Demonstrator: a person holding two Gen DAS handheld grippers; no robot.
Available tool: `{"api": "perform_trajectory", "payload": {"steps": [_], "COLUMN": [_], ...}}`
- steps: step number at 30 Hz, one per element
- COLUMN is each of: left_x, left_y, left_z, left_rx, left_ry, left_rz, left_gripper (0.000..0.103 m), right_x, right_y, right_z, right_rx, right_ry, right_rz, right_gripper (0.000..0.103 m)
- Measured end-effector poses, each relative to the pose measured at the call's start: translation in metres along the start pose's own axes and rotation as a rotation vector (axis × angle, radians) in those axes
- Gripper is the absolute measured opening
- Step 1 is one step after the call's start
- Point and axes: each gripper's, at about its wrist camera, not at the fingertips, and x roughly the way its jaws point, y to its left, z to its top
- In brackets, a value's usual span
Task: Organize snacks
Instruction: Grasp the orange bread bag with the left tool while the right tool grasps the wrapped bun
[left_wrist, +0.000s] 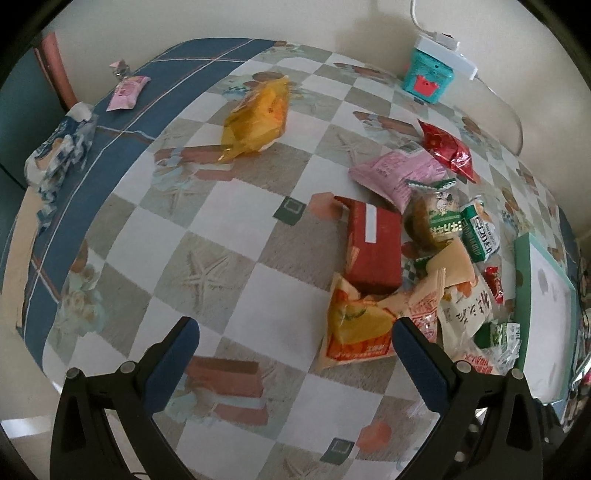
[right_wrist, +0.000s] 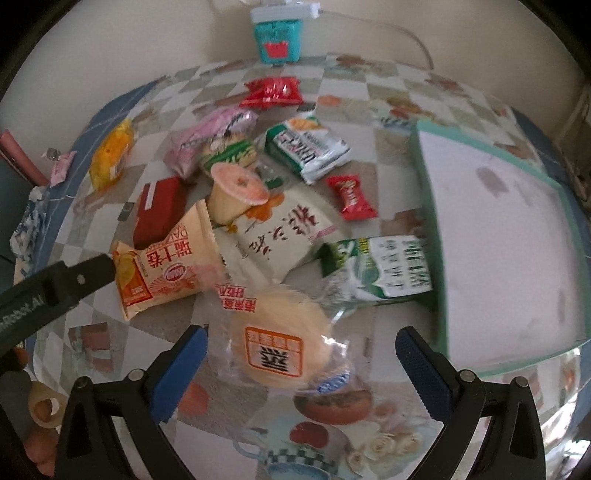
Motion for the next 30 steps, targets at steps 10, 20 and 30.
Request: {"api": "perform_trajectory", "payload": {"steps": [10, 20, 30], "left_x": [0.014, 0.031, 0.033], "left_y": [-0.030, -0.056, -0.055], "left_z": [0.005, 0.003, 0.003], "left_rx": [0.063, 0.086, 0.046], "left_ry": [0.029, 0.075, 0.074], "left_rz": [-0.057, -0.048, -0.079], "left_gripper": [0.103, 0.103, 0.075], "right_x": [0.015, 0.008, 0.005], "right_y": [-0.012, -0.030, -0.036], "right_z": [0.002, 0.001, 0.000], "right_rx": [0.043, 0.102, 0.106], "right_ry": [0.042, 0.051, 0.050], "right_rz": [0.018, 0.100, 0.107], "right_gripper": [0.103, 0.079, 0.076]}}
